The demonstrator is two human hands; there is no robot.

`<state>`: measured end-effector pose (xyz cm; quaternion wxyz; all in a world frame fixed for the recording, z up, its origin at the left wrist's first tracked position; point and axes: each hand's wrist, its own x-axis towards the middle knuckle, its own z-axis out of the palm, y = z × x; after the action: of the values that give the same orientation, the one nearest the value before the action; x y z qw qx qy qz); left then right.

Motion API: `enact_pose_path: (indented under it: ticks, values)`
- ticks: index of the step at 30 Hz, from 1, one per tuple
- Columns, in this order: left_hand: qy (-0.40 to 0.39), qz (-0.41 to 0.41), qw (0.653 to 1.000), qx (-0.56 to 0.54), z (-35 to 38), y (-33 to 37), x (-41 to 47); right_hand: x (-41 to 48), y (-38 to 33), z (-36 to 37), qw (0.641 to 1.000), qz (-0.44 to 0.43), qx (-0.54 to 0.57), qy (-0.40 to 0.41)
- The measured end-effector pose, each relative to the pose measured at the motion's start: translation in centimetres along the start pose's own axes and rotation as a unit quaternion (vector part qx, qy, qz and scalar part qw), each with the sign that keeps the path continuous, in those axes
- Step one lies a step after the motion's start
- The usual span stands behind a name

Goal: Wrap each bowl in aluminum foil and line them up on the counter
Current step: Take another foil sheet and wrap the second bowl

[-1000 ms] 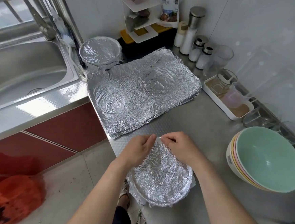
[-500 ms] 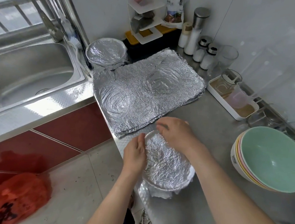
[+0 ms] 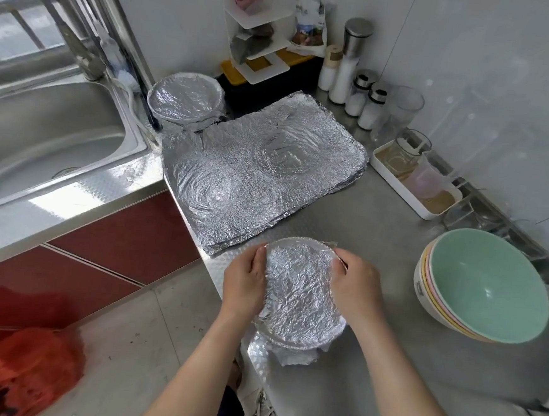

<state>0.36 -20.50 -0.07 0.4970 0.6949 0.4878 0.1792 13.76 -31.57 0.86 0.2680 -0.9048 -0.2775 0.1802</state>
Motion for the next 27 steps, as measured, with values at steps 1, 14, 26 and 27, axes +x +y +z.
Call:
enact_pose_path:
  ticks: [1, 14, 26, 27]
  values:
    - [0.021, -0.008, 1.000, -0.006, 0.1, 0.0, -0.3, 0.2, -0.4, 0.1, 1.000, -0.003, -0.006, -0.001]
    - [0.038, -0.045, 0.995, 0.077, -1.9, 1.9, -2.2, 2.8, -4.0, -1.8, 0.994, -0.079, -0.047, -0.057]
    - [-0.031, 0.063, 0.977, 0.202, -0.7, 1.8, -0.6, 2.6, -2.0, -0.5, 0.996, -0.061, -0.050, -0.048]
    - [-0.033, 0.048, 0.980, 0.189, -0.8, 1.7, -0.9, 2.8, -2.3, -0.5, 0.994, -0.074, -0.052, -0.058]
